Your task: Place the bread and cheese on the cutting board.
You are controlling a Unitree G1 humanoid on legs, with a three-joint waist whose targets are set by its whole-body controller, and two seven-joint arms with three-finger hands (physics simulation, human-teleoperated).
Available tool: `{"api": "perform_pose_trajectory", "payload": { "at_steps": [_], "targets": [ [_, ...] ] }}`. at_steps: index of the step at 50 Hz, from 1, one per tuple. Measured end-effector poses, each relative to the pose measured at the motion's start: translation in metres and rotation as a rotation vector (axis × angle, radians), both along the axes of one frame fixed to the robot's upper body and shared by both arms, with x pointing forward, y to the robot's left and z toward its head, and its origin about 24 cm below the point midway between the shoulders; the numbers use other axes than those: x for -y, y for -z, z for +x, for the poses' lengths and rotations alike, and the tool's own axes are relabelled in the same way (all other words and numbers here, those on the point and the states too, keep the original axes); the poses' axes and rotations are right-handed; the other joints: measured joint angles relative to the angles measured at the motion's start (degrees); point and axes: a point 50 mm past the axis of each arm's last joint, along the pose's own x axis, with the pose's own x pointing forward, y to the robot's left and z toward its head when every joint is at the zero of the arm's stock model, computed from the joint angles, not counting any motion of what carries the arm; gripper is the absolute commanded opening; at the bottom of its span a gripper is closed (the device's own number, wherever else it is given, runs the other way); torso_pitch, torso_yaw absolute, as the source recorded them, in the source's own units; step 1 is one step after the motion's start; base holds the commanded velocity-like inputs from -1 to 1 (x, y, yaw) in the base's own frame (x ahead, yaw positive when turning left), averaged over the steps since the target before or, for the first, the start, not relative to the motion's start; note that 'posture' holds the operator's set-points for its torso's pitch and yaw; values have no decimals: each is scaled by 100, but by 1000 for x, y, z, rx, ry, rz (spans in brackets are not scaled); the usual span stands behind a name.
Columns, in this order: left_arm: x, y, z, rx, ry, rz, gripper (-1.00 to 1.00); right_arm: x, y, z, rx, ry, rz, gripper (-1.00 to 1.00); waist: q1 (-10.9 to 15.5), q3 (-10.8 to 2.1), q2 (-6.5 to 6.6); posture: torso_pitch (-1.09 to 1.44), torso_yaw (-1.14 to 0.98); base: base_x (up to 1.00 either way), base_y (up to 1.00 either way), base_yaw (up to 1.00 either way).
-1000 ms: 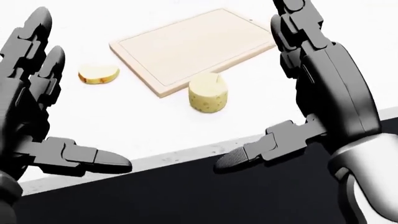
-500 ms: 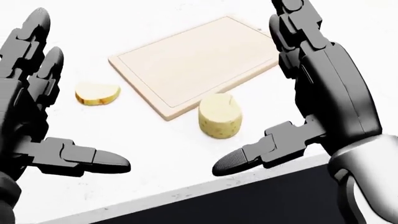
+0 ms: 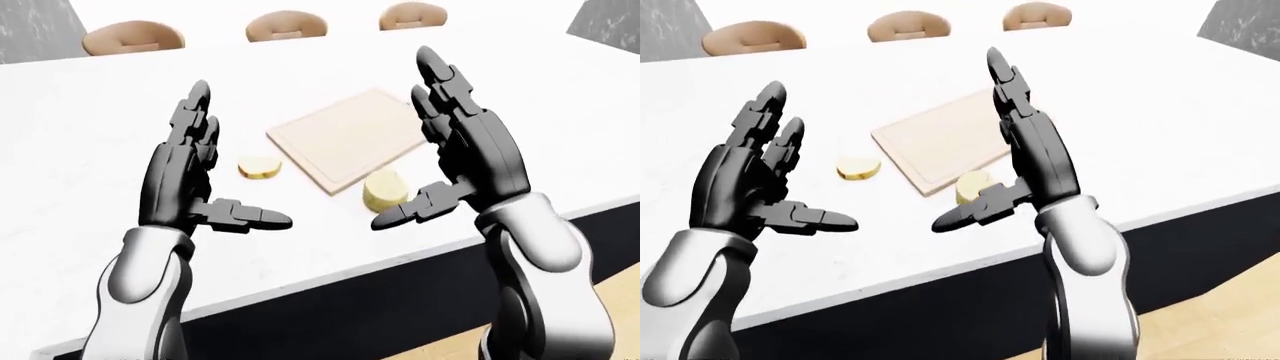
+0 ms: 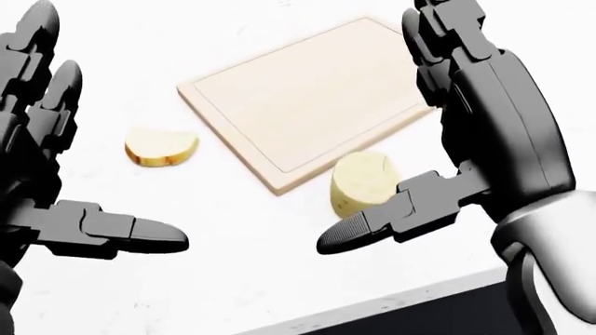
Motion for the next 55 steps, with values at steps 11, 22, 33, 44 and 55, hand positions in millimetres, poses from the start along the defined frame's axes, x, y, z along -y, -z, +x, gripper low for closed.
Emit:
{"api": "perform_pose_trajectory", "payload": {
  "at_steps": [11,22,33,44,55],
  "targets": [
    [-18,-26,2,42,-6,96,100,22,-25,13,-47,0,-88,100,-18,71,12,0,0,0,0,0],
    [-19,-34,-1,-8,153,242,100,32,-10,41,-205,-95,-249,100,-26,96,36,0,0,0,0,0],
    [-12,-33,-2,-4,176,249,100,23,1,68,-209,-143,-529,100,-50,110,41,0,0,0,0,0],
    [-11,-31,-4,-1,177,251,100,24,-4,67,-156,-140,-674,100,-37,77,20,0,0,0,0,0],
    [-7,-29,-6,1,195,255,100,21,-33,67,-52,-109,-748,22,-48,80,35,0,0,0,0,0]
  ]
}}
